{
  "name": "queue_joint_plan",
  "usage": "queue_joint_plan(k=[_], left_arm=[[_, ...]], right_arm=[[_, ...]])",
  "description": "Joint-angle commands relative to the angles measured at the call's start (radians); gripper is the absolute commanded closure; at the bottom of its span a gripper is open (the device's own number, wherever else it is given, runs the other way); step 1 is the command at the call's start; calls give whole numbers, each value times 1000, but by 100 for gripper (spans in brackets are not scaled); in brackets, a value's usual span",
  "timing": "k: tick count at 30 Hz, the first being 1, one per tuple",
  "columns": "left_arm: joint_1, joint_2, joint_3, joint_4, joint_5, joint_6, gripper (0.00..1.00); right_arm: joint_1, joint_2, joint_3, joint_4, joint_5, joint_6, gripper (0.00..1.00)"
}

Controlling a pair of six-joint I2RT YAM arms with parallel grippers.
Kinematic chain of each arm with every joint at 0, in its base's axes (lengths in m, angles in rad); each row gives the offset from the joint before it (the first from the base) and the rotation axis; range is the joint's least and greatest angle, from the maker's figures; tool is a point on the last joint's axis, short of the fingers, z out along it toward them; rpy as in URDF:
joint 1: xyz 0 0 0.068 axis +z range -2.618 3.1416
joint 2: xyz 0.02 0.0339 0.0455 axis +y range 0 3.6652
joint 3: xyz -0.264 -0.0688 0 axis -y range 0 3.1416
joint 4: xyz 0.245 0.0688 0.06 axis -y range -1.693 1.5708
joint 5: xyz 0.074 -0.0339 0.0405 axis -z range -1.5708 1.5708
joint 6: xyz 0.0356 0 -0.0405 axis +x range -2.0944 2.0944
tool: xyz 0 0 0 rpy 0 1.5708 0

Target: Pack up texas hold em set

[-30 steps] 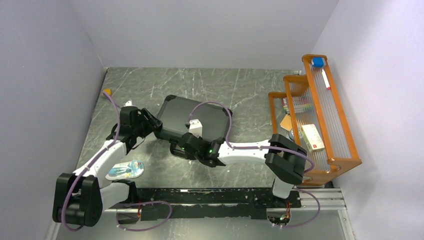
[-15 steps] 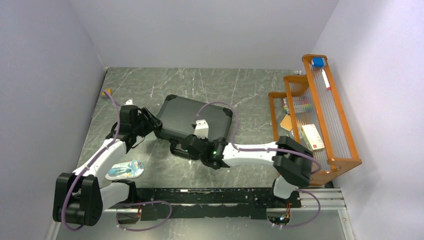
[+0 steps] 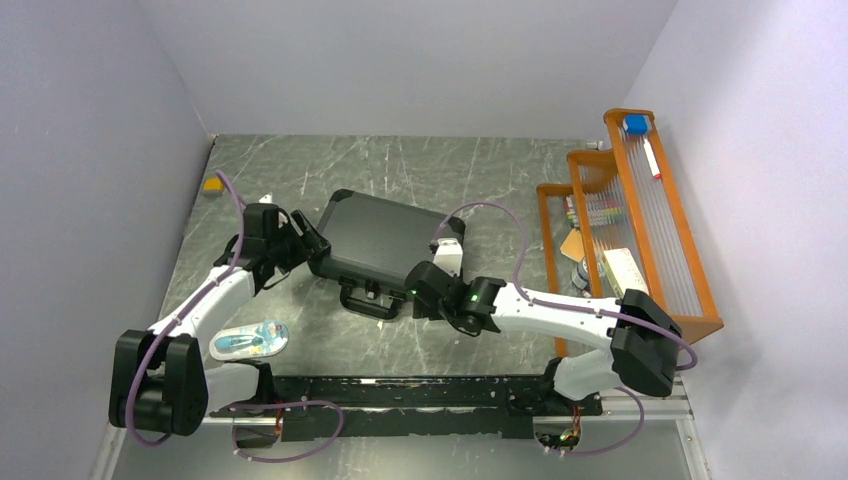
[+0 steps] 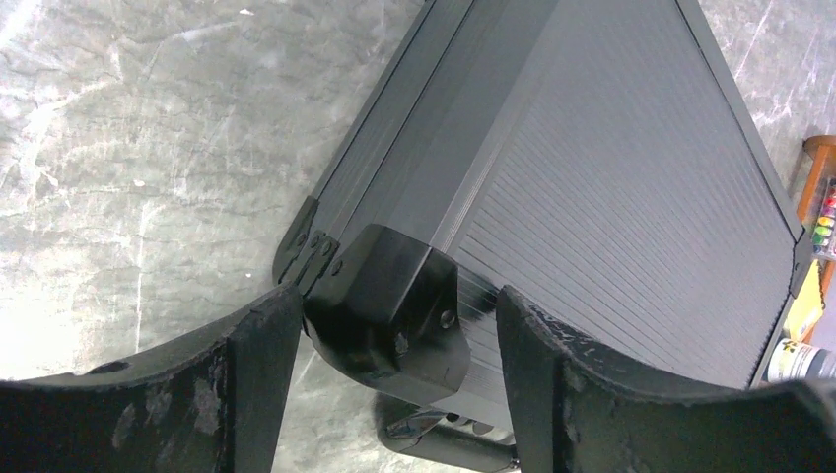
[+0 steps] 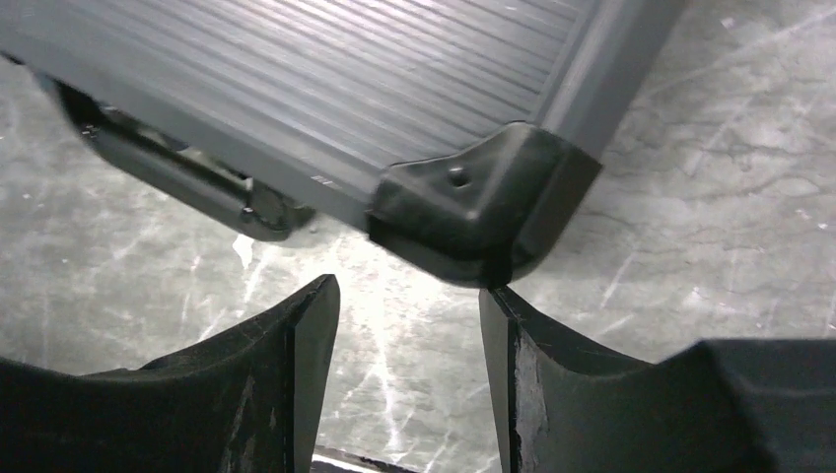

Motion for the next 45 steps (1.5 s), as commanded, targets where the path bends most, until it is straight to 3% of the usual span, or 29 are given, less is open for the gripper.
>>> queue_joint_plan(k=[1, 6, 17, 21, 26, 32, 35, 45], left_arm=[[-2, 53, 1, -58, 95, 33, 31], [0, 95, -15, -29, 176, 34, 49], [-1, 130, -77, 79, 418, 8, 64], [-2, 128, -96, 120, 473, -11, 65], [-2, 126, -82, 82, 429, 15, 63], [-2, 110, -74, 40, 334, 40, 51], [-3, 111, -75, 49, 325, 43, 50], [-3, 121, -64, 11, 277, 56, 62]], right_arm=[[-70, -1, -5, -45, -35, -30, 41], [-132, 14, -18, -37, -33, -65, 41], [-302, 45, -13, 31, 48, -170, 44], [-325, 32, 7, 34, 57, -184, 46], [-310, -35, -3, 63, -39, -190, 47], [-177, -95, -18, 102, -77, -132, 46], [-130, -69, -20, 152, -67, -110, 46], [-83, 94, -55, 456, -42, -147, 53]])
